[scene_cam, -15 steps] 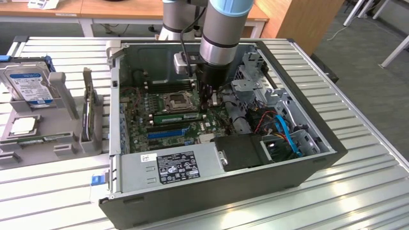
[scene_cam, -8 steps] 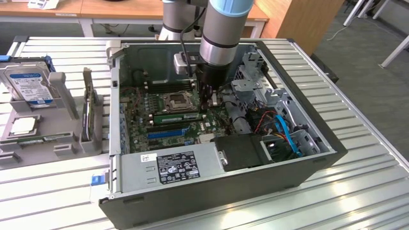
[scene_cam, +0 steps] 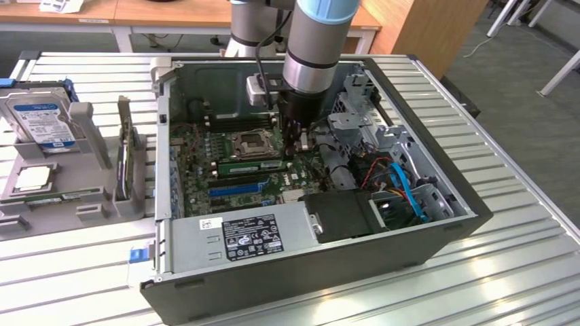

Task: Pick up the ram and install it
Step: 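Press down the ram until it locks into place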

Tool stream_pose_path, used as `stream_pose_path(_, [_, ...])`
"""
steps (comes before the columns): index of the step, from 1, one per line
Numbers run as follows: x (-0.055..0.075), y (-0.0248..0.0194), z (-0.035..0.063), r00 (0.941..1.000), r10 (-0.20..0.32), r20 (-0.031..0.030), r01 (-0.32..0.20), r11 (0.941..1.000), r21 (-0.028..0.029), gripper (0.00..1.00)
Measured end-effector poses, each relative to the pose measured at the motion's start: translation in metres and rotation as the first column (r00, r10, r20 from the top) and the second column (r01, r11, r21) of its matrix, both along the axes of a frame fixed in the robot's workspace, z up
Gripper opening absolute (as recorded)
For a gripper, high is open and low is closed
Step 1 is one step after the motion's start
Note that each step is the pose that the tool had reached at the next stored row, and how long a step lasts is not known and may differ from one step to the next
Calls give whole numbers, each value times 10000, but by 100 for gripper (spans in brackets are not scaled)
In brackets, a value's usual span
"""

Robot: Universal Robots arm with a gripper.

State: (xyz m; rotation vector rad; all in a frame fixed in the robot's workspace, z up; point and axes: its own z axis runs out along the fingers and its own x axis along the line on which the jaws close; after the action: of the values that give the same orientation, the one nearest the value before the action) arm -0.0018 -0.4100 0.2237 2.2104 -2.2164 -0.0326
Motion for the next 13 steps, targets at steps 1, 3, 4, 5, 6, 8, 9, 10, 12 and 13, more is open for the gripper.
stream_pose_path(1, [0,0,0,10000,0,-1,0,10000,-2,10])
stream_pose_path(3, [0,0,0,10000,0,-1,0,10000,-3,10])
stream_pose_path(4, [0,-1,0,10000,-1,-1,1,10000,-4,10])
stream_pose_path(5, [0,0,1,10000,0,-1,0,10000,-3,10])
stream_pose_path(6, [0,0,5,10000,-1,0,1,10000,1,10])
stream_pose_path(8, [-1,0,22,10000,-1,-2,1,10000,-1,10])
stream_pose_path(9, [-1,0,33,10000,-2,-4,2,10000,-4,10])
stream_pose_path(10, [-1,0,43,10000,-2,-5,2,10000,-2,10])
stream_pose_path(12, [0,0,69,10000,-1,-8,1,10000,-3,10])
stream_pose_path(13, [0,0,85,10000,-1,-9,1,10000,-3,10])
